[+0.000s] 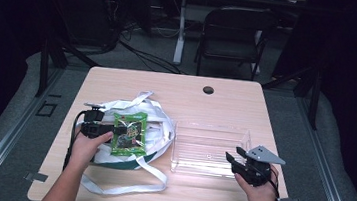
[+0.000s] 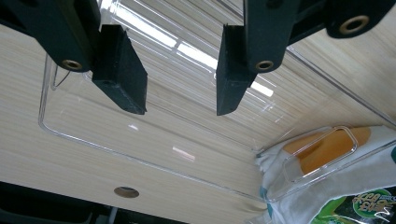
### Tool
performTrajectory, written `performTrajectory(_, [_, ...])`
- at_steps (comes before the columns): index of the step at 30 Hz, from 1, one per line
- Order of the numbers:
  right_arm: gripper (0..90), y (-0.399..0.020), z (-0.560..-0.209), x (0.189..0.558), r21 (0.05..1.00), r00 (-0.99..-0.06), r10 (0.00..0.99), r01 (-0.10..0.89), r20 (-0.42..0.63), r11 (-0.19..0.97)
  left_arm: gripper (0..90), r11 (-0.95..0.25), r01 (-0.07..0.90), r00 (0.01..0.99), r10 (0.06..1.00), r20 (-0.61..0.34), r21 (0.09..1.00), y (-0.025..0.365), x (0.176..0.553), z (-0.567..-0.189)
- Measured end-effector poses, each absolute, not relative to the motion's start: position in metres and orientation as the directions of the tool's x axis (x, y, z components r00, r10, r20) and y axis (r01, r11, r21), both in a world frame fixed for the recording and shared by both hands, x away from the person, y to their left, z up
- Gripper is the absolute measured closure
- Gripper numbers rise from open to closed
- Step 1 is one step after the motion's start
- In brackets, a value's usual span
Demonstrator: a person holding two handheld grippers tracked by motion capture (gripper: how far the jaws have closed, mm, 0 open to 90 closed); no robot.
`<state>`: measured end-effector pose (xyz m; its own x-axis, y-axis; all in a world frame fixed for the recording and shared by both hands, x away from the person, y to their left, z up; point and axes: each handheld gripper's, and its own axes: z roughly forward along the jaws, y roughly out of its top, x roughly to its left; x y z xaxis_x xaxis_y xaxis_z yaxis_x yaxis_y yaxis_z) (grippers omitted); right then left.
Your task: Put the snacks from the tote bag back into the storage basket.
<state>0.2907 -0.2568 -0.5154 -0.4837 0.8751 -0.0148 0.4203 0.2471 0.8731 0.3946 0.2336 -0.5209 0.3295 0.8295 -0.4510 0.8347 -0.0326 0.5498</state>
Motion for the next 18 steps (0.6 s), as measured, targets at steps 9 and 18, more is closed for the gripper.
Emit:
performTrajectory(9, [53.5, -0.256, -0.515, 0.29, 0.875, -0.486, 0.874, 0.417, -0.016, 0.248, 37.0, -0.04, 0.854, 0.324, 0.82, -0.472, 0.518, 0.231, 0.4, -0.527])
performTrajectory(18, [53.5, -0.256, -0.515, 0.29, 0.877, -0.486, 0.874, 0.412, -0.017, 0.246, 37.1, -0.043, 0.874, 0.315, 0.808, -0.498, 0.483, 0.229, 0.405, -0.533])
